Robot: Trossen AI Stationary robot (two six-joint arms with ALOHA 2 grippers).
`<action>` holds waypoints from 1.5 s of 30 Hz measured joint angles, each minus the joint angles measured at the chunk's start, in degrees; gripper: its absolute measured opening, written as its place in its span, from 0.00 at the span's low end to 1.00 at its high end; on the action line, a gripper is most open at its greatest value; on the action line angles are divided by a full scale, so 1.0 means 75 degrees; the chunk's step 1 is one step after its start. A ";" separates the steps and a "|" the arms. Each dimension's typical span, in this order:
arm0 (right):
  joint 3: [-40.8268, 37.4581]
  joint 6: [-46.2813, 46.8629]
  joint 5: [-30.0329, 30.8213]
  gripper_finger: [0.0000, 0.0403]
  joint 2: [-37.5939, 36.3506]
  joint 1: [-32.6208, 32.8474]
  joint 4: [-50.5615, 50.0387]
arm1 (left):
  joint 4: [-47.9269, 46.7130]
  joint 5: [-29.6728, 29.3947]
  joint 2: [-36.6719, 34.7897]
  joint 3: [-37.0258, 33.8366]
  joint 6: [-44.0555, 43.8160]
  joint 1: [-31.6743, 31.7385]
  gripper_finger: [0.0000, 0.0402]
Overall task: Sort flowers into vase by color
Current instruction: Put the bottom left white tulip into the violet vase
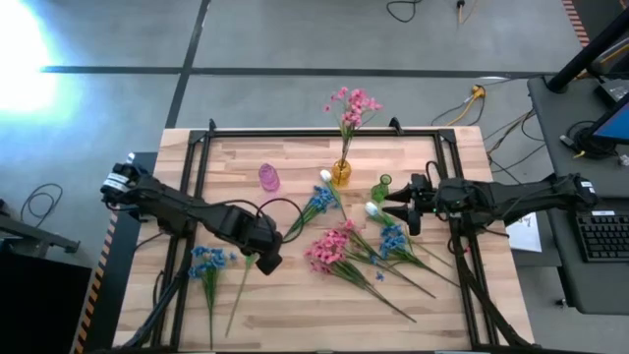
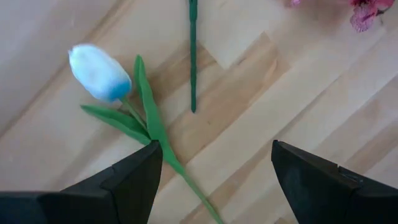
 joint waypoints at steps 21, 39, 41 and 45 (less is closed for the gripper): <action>0.0000 -0.0232 -0.0010 0.52 0.0029 0.0000 -0.0446 | -0.0444 -0.0011 0.1153 -0.0002 -0.2031 -0.1025 0.70; 0.0000 0.0084 -0.0317 0.52 0.0026 0.0000 -0.0940 | -0.0634 -0.0594 0.1955 -0.0008 -0.1996 -0.1039 0.57; 0.0000 0.0266 -0.0535 0.52 0.0026 0.0003 -0.1074 | -0.0559 -0.0909 0.2021 -0.0073 -0.2010 -0.1039 0.54; 0.0000 0.0543 -0.0895 0.52 0.0026 0.0053 -0.1180 | -0.0514 -0.1078 0.2209 -0.0302 -0.2284 -0.1039 0.46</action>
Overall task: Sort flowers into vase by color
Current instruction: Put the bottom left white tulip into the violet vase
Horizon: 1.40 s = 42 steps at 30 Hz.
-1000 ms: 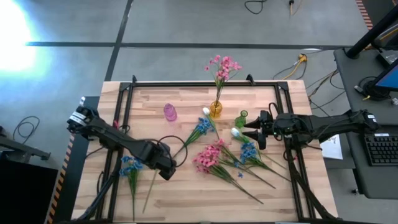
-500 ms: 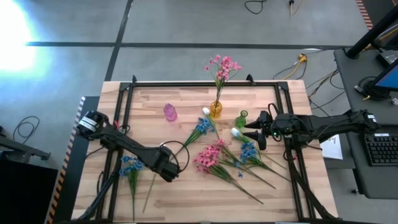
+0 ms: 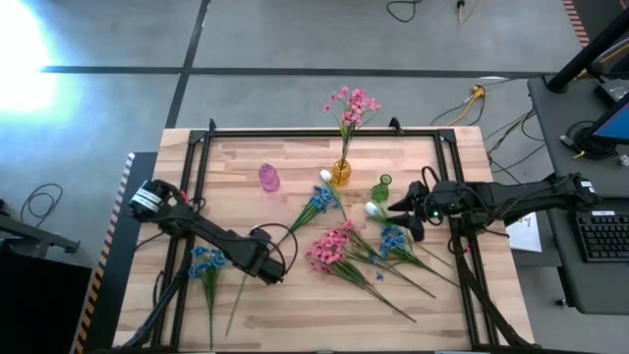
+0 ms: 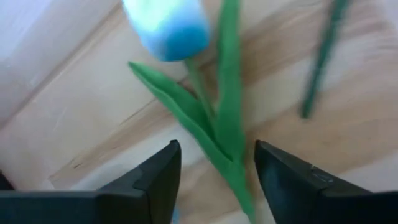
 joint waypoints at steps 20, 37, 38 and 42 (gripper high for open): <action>0.0000 0.0370 -0.0125 0.52 0.0000 0.0466 -0.0006 | 0.0135 -0.0134 0.0120 -0.0167 -0.0274 -0.0047 0.02; 0.0000 0.0347 -0.0123 0.52 0.0000 0.0466 -0.0008 | 0.0142 -0.0757 -0.0890 -0.0093 0.0125 -0.0090 0.00; 0.0000 0.0325 -0.0116 0.52 0.0000 0.0466 -0.0003 | 0.0160 -0.0895 -0.1011 -0.0060 0.0177 -0.0091 0.00; 0.0000 0.0108 -0.0088 0.52 0.0000 0.0466 0.0033 | 0.0228 -0.1426 -0.1433 0.0052 0.0577 -0.0093 0.00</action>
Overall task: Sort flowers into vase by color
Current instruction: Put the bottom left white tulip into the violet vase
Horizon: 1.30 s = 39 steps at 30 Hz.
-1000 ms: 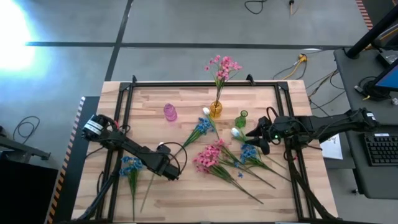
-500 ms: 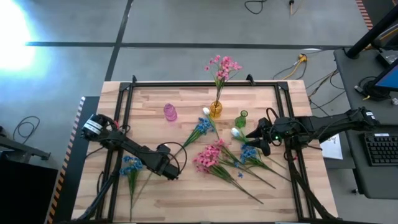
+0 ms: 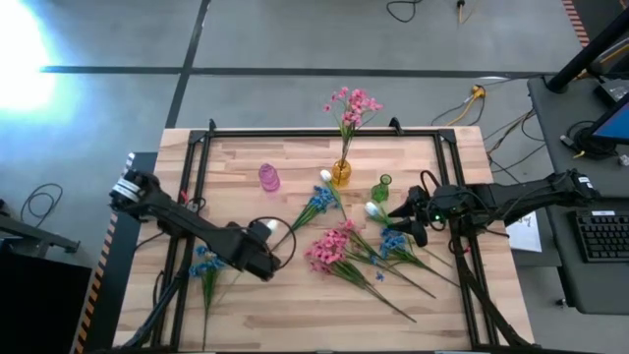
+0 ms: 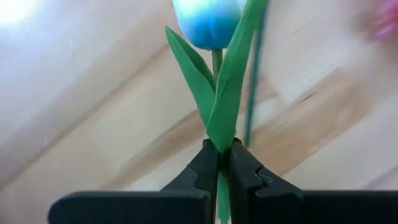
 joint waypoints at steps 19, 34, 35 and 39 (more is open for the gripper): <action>-0.0671 -0.1289 0.0215 0.52 0.0000 -0.0003 0.2230 | 0.3720 -0.4924 -0.2663 0.0652 0.7261 0.0083 0.00; -0.0769 -0.2180 0.1805 0.52 0.0038 -0.0006 0.2811 | 0.7539 -0.0490 -0.3879 0.0646 1.1940 0.3884 0.00; -0.0769 -0.2300 0.1801 0.52 0.0037 -0.0005 0.2977 | 0.7502 -0.0068 -0.3882 0.0630 1.1904 0.4180 0.00; -0.0769 -0.2721 0.1743 0.52 0.0035 -0.0003 0.3392 | 0.7535 0.1111 -0.3897 0.0185 1.1868 0.4930 0.00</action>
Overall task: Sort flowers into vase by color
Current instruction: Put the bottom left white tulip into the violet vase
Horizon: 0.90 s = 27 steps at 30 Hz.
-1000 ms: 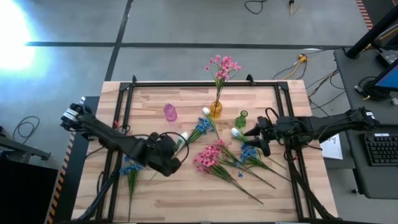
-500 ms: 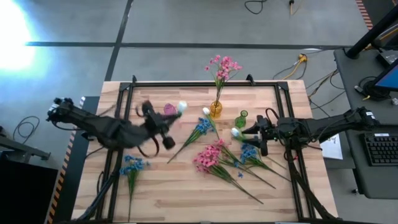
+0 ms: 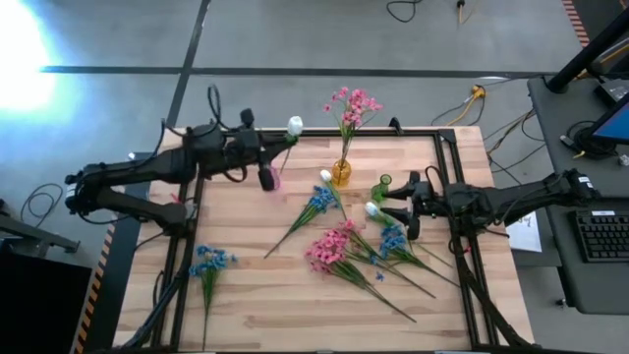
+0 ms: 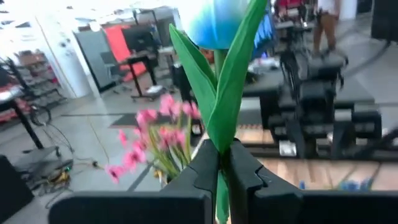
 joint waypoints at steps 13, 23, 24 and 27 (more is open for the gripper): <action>0.0003 -0.0009 0.0009 0.52 0.0000 -0.0003 0.0218 | 0.2459 -0.0194 -0.1715 -0.2144 -0.0014 0.0482 0.00; 0.0009 -0.0223 0.0067 0.52 0.0003 -0.0017 0.0229 | 0.2394 -0.1615 -0.2700 -0.3096 -0.0156 0.0483 0.00; 0.0009 -0.0223 0.0067 0.52 0.0003 -0.0017 0.0229 | 0.2368 -0.1637 -0.2729 -0.3137 -0.0181 0.0482 0.00; 0.0009 -0.0223 0.0067 0.52 0.0003 -0.0017 0.0223 | 0.2388 -0.1620 -0.2809 -0.3147 -0.0378 0.0467 0.00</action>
